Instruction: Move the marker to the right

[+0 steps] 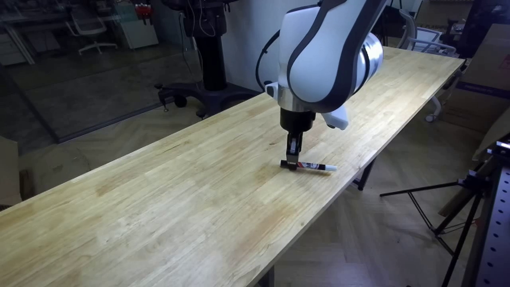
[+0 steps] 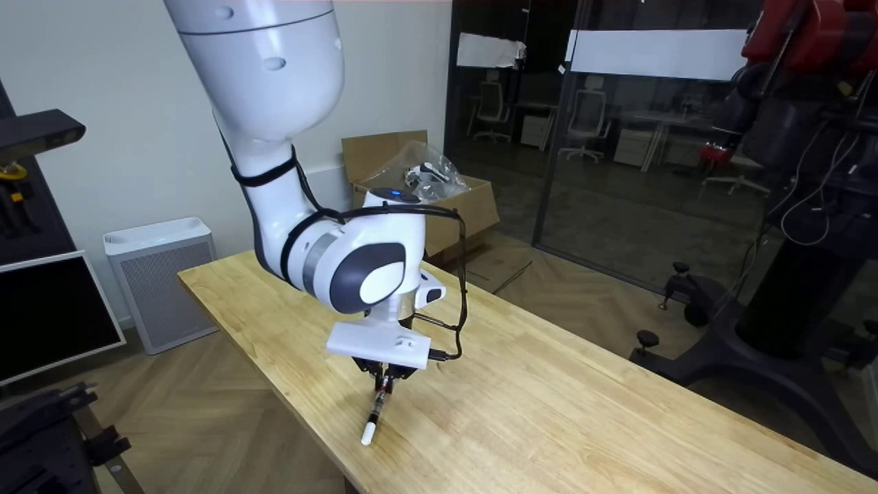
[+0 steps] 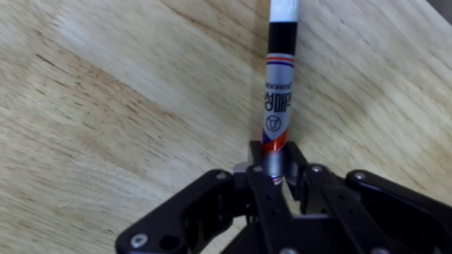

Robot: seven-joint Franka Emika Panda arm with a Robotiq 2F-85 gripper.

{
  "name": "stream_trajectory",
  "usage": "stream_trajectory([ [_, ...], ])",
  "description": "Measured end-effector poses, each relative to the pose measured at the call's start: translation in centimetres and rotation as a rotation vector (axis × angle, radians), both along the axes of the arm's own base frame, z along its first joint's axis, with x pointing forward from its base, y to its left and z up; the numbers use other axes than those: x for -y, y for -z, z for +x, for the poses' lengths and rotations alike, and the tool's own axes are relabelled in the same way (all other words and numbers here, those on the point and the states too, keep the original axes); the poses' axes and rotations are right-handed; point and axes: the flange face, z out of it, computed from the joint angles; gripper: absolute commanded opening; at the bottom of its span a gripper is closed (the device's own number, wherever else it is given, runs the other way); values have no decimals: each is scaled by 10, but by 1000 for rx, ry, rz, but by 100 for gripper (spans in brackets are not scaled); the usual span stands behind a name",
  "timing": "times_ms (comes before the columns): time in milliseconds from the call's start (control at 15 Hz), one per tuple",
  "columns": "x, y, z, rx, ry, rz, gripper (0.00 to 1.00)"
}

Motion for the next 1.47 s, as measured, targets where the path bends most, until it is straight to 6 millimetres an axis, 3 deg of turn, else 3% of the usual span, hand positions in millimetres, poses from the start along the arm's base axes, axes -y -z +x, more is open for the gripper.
stream_trajectory([
  [267, 5, -7, 1, -5, 6, -5, 5],
  [333, 6, -9, 1, -10, 7, -7, 18],
  [533, 5, -8, 1, -15, 6, -7, 18],
  [600, 5, -7, 0, -17, 6, -7, 5],
  [933, 2, -7, 3, -5, 60, -12, 5],
  [1467, 16, -26, 43, 25, 421, -74, 5],
])
